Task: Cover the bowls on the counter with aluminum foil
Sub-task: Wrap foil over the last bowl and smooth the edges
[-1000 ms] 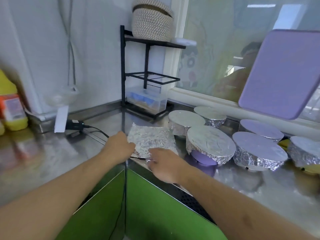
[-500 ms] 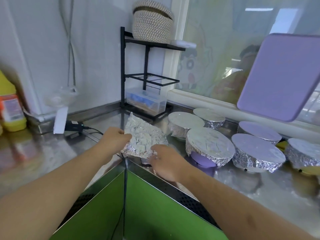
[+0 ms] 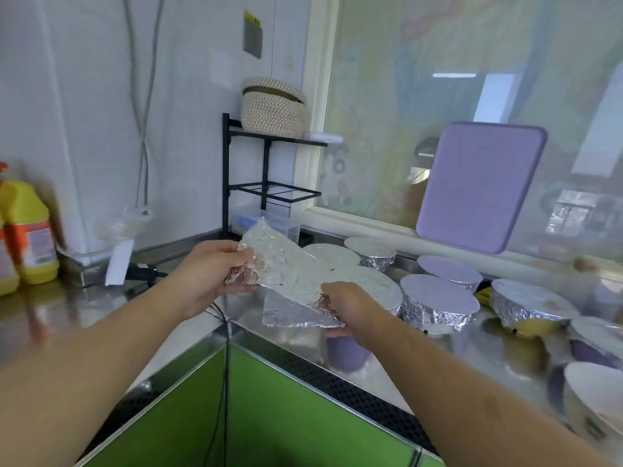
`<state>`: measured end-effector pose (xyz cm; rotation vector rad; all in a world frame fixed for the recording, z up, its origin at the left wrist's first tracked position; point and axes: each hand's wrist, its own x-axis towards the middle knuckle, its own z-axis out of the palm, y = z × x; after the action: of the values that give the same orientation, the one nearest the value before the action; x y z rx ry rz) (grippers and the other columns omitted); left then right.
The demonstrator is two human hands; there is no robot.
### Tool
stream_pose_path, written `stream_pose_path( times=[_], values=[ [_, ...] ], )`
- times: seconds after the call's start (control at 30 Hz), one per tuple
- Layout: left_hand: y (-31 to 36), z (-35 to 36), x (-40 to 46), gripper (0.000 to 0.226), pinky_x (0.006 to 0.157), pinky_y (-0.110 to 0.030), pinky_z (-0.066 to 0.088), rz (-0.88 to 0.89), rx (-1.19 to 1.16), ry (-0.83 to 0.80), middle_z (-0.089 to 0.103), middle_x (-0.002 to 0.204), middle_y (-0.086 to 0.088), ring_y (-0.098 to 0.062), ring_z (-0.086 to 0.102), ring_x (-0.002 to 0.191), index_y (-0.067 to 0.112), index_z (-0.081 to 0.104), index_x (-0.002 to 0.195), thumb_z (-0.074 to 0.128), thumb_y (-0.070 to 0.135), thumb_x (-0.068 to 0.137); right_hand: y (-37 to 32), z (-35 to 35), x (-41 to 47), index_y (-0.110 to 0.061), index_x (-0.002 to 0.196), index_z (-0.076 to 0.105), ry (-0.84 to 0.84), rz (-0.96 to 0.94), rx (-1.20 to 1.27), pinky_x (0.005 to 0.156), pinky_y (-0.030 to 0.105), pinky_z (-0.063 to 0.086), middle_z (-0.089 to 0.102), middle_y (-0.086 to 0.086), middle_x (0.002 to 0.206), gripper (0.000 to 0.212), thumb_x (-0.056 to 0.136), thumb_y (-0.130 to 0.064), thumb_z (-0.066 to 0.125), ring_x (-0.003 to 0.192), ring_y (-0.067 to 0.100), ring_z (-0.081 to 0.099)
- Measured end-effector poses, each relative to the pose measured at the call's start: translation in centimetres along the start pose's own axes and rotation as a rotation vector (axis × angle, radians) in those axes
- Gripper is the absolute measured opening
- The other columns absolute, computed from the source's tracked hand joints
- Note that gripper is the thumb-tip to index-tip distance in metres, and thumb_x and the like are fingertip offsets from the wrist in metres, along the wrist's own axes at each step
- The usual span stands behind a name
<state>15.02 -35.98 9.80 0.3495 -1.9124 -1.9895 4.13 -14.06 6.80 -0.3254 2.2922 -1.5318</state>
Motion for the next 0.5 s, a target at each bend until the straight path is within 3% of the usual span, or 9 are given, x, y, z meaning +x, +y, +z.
stream_pose_path(
  times=[0.03,0.13,0.23,0.3,0.4,0.5],
  values=[
    [0.6,0.8,-0.6,0.013,0.072,-0.040,0.066,0.021,0.000,-0.024,0.079,0.100,-0.016,-0.022,0.077,0.081,0.001,0.072,0.106,0.063,0.009,0.103,0.1,-0.9,-0.7,-0.015,0.090,0.065,-0.002,0.012,0.142,0.075,0.037,0.061,0.066,0.008,0.091,0.007,0.096,-0.019,0.064,0.080,0.026,0.065],
    [1.8,3.8,-2.2,0.014,0.065,-0.035,0.064,0.043,0.026,-0.077,0.080,0.097,-0.016,-0.021,0.077,0.078,-0.001,0.073,0.106,0.063,0.008,0.103,0.2,-4.7,-2.7,-0.002,0.088,0.068,0.159,-0.052,0.314,0.065,0.033,0.050,0.064,0.014,0.078,0.009,0.083,-0.003,0.075,0.065,0.025,0.062],
    [2.0,7.7,-2.8,0.015,0.065,-0.036,0.064,0.012,0.041,-0.102,0.079,0.101,-0.020,-0.023,0.077,0.081,-0.003,0.073,0.108,0.069,0.008,0.100,0.5,-9.4,-5.4,-0.007,0.089,0.068,0.276,-0.107,0.287,0.058,0.027,0.052,0.065,0.012,0.080,0.008,0.089,0.000,0.071,0.063,0.023,0.061],
    [1.9,11.1,-3.3,0.012,0.062,-0.033,0.064,-0.015,0.060,-0.131,0.078,0.092,-0.019,-0.019,0.076,0.071,-0.004,0.074,0.104,0.073,0.005,0.096,1.4,-12.9,-7.2,-0.002,0.087,0.066,0.403,-0.126,0.281,0.049,0.022,0.043,0.057,0.014,0.076,0.008,0.090,0.005,0.069,0.054,0.020,0.053],
    [1.4,17.0,-4.2,0.003,0.056,-0.029,0.061,-0.032,0.072,-0.208,0.074,0.079,-0.013,-0.016,0.072,0.060,-0.003,0.073,0.093,0.072,-0.001,0.095,3.2,-17.8,-10.0,0.006,0.090,0.069,0.581,-0.131,0.228,0.047,0.024,0.033,0.053,0.014,0.072,0.002,0.091,0.004,0.068,0.054,0.019,0.046],
    [0.6,23.2,-5.1,0.008,0.052,-0.027,0.060,-0.031,0.088,-0.286,0.074,0.075,-0.013,-0.017,0.069,0.057,-0.003,0.072,0.087,0.071,-0.005,0.094,6.1,-22.9,-12.0,0.016,0.091,0.064,0.749,-0.127,0.122,0.053,0.028,0.035,0.053,0.012,0.070,0.025,0.091,-0.008,0.071,0.060,0.020,0.047]
  ],
)
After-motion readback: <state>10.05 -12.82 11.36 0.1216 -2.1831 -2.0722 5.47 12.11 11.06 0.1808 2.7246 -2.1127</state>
